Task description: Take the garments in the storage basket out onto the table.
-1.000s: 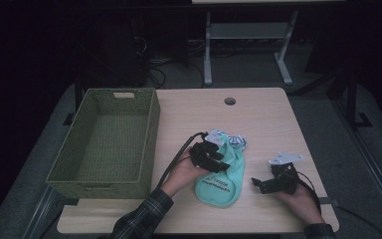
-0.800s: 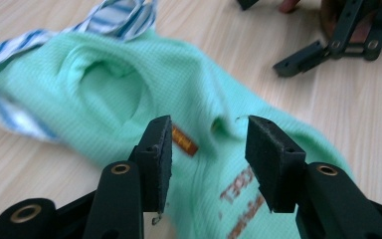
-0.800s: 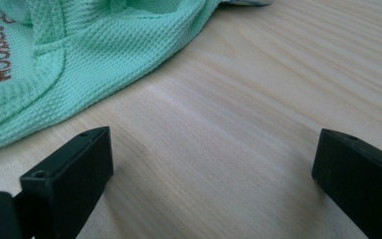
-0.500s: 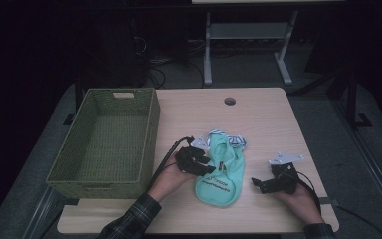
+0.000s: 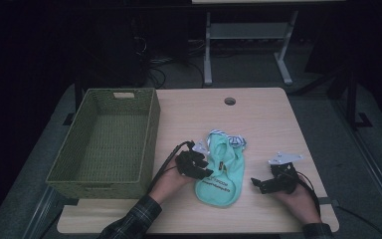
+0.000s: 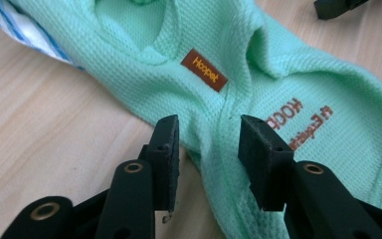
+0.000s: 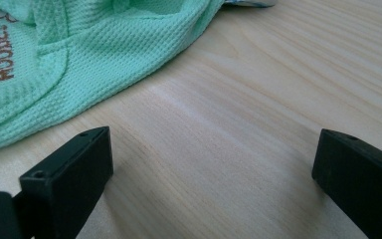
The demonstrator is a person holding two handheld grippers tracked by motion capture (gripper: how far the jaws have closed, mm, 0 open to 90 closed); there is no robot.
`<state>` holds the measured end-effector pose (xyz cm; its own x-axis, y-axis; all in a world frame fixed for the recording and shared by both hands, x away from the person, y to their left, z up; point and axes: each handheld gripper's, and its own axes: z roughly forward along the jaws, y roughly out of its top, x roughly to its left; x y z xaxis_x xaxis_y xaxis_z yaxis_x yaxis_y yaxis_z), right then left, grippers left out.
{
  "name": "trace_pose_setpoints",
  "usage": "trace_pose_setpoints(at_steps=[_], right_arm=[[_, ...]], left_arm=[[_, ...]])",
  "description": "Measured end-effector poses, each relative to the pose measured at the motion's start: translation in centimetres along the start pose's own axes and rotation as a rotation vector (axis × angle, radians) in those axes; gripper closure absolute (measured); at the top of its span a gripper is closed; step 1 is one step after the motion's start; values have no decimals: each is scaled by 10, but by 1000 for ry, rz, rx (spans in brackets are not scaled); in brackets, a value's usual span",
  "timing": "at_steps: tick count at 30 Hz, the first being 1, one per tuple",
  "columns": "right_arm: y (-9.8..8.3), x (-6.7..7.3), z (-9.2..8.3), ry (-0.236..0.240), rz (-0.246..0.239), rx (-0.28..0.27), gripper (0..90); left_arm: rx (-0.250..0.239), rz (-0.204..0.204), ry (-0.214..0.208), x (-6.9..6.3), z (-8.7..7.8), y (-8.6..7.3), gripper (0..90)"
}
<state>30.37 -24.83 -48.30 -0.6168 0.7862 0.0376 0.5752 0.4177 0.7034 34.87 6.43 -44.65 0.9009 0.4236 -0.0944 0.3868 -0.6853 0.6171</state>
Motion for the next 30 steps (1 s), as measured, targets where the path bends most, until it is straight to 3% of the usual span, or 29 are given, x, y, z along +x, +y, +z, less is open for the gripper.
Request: trace_pose_setpoints(at_steps=[7,12,30], right_arm=[[0,0,-1,1,-2,8,23],[2,1,-4,8,-20,7,133],[1,3,-6,12,-20,16,135]], left_arm=[[7,1,9,3,-1,-2,621],[-2,3,21,-1,-5,-3,634],[16,32,37,-24,-16,-17,636]])
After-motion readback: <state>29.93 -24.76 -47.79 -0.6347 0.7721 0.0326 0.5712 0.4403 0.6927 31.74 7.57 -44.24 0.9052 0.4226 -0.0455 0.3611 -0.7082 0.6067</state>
